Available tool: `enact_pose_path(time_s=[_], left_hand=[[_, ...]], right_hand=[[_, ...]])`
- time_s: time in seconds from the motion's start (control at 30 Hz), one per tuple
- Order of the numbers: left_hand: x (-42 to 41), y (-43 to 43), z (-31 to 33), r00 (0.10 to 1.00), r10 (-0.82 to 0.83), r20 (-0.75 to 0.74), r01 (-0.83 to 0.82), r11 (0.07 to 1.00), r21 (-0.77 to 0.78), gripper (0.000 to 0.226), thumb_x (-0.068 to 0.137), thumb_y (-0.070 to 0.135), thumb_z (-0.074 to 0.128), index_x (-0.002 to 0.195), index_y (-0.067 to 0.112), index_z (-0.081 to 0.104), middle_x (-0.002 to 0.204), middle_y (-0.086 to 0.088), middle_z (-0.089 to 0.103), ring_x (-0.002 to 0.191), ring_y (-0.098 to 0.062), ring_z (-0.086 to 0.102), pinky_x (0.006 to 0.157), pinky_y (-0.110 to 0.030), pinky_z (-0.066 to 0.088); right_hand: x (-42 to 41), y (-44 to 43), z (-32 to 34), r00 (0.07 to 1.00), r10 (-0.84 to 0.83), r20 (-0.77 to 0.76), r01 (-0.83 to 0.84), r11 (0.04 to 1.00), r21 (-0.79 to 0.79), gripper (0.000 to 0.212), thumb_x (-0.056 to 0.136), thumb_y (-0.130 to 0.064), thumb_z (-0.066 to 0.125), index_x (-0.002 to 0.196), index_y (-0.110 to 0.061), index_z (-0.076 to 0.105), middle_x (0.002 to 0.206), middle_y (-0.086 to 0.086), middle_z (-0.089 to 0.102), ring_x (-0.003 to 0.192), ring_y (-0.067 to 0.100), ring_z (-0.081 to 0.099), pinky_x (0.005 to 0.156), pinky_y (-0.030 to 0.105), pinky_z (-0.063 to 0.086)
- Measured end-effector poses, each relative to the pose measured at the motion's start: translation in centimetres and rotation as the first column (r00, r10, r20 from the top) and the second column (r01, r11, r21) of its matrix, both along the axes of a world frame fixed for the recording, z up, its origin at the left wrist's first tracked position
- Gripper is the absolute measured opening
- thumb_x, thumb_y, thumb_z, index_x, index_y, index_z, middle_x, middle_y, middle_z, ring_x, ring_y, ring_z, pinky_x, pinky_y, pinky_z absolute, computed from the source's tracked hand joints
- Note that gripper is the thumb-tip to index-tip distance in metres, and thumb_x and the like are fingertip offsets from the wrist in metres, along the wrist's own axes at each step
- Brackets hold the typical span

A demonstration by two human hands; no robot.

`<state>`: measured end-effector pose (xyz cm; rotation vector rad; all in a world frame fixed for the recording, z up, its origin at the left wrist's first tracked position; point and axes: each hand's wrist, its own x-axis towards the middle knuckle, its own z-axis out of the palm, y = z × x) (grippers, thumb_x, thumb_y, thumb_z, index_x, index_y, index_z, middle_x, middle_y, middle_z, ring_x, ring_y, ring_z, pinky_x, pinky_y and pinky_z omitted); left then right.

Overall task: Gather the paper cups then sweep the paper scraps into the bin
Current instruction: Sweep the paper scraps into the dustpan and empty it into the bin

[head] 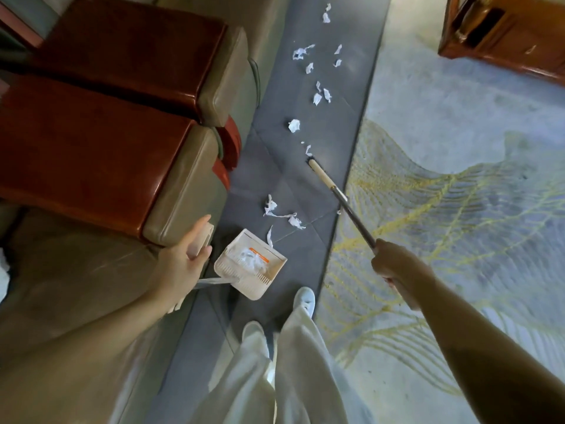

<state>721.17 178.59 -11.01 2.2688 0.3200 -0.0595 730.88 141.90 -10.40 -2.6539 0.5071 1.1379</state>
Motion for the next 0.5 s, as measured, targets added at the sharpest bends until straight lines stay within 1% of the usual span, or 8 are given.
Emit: enact_pose_path(time_s=[0.13, 0.2, 0.23, 0.27, 0.3, 0.37, 0.43, 0.5], left_hand=[[0.3, -0.8, -0.2, 0.999, 0.039, -0.016, -0.039, 0.999, 0.024, 0.054, 0.092, 0.012, 0.061, 0.141, 0.030, 0.046, 0.127, 0.007, 0.061, 0.107, -0.026, 0.061, 0.088, -0.023, 0.042], [0.3, -0.8, -0.4, 0.998, 0.041, -0.041, -0.040, 0.999, 0.016, 0.054, 0.093, 0.013, 0.061, 0.141, 0.032, 0.045, 0.127, 0.003, 0.062, 0.110, -0.026, 0.061, 0.090, -0.029, 0.044], [0.3, -0.8, -0.4, 0.998, 0.039, -0.045, -0.038, 0.999, 0.024, 0.055, 0.093, 0.014, 0.061, 0.141, 0.032, 0.045, 0.127, 0.001, 0.062, 0.111, -0.024, 0.061, 0.090, -0.028, 0.044], [0.3, -0.8, -0.4, 0.998, 0.037, -0.044, -0.036, 0.999, 0.033, 0.055, 0.092, 0.014, 0.062, 0.141, 0.032, 0.045, 0.128, 0.001, 0.061, 0.112, -0.022, 0.061, 0.089, -0.026, 0.044], [0.3, -0.9, -0.4, 0.999, 0.035, -0.039, -0.034, 0.999, 0.037, 0.055, 0.092, 0.014, 0.062, 0.141, 0.031, 0.045, 0.128, 0.001, 0.061, 0.112, -0.021, 0.060, 0.089, -0.024, 0.043], [0.2, -1.1, -0.5, 0.999, 0.032, -0.030, -0.031, 0.999, 0.026, 0.055, 0.091, 0.013, 0.063, 0.140, 0.032, 0.046, 0.126, 0.003, 0.062, 0.112, -0.022, 0.061, 0.090, -0.024, 0.043], [0.2, -1.2, -0.6, 0.999, 0.023, -0.035, -0.022, 1.000, 0.018, 0.056, 0.091, 0.014, 0.064, 0.140, 0.036, 0.046, 0.126, 0.002, 0.062, 0.109, -0.025, 0.062, 0.092, -0.030, 0.045], [0.3, -1.2, -0.8, 0.999, 0.013, -0.039, -0.012, 1.000, 0.015, 0.057, 0.091, 0.015, 0.063, 0.139, 0.039, 0.045, 0.127, 0.000, 0.062, 0.106, -0.026, 0.063, 0.093, -0.031, 0.045]], right_hand=[[0.5, 0.9, -1.6, 0.999, -0.012, -0.031, 0.014, 0.997, 0.075, 0.024, 0.091, -0.003, 0.045, 0.113, 0.000, 0.054, 0.089, 0.016, 0.063, 0.061, 0.023, 0.057, 0.033, 0.022, 0.037], [0.1, 2.1, -2.0, 0.995, 0.025, -0.101, -0.006, 0.984, 0.180, 0.013, 0.087, -0.001, 0.050, 0.081, 0.000, 0.062, 0.066, 0.009, 0.067, 0.073, 0.026, 0.064, 0.039, 0.017, 0.040], [-0.3, 2.6, -2.2, 0.988, 0.042, -0.147, -0.011, 0.978, 0.208, 0.017, 0.085, -0.002, 0.052, 0.070, -0.005, 0.061, 0.053, 0.002, 0.065, 0.074, 0.027, 0.066, 0.041, 0.015, 0.039], [-0.8, 3.1, -2.3, 0.983, 0.012, -0.186, 0.036, 0.967, 0.254, 0.015, 0.085, -0.001, 0.052, 0.075, -0.007, 0.062, 0.045, -0.005, 0.062, 0.068, 0.023, 0.066, 0.046, 0.016, 0.040], [-1.3, 3.4, -2.1, 0.977, -0.024, -0.212, 0.092, 0.945, 0.315, 0.015, 0.086, -0.001, 0.052, 0.093, -0.007, 0.063, 0.039, -0.013, 0.057, 0.055, 0.015, 0.062, 0.050, 0.019, 0.042], [-1.9, 3.4, -1.5, 0.968, -0.063, -0.242, 0.151, 0.918, 0.367, 0.043, 0.089, 0.000, 0.050, 0.131, -0.002, 0.049, 0.037, -0.015, 0.053, 0.045, 0.006, 0.052, 0.057, 0.025, 0.045], [-1.9, 3.3, -0.1, 0.971, -0.022, -0.237, 0.111, 0.923, 0.368, 0.052, 0.090, -0.001, 0.048, 0.141, -0.002, 0.038, 0.043, -0.002, 0.056, 0.053, 0.013, 0.048, 0.058, 0.025, 0.047], [-1.2, 2.8, 1.1, 0.974, -0.031, -0.224, 0.112, 0.926, 0.360, 0.053, 0.089, -0.002, 0.048, 0.141, -0.004, 0.039, 0.044, -0.003, 0.054, 0.052, 0.013, 0.048, 0.046, 0.020, 0.044]])
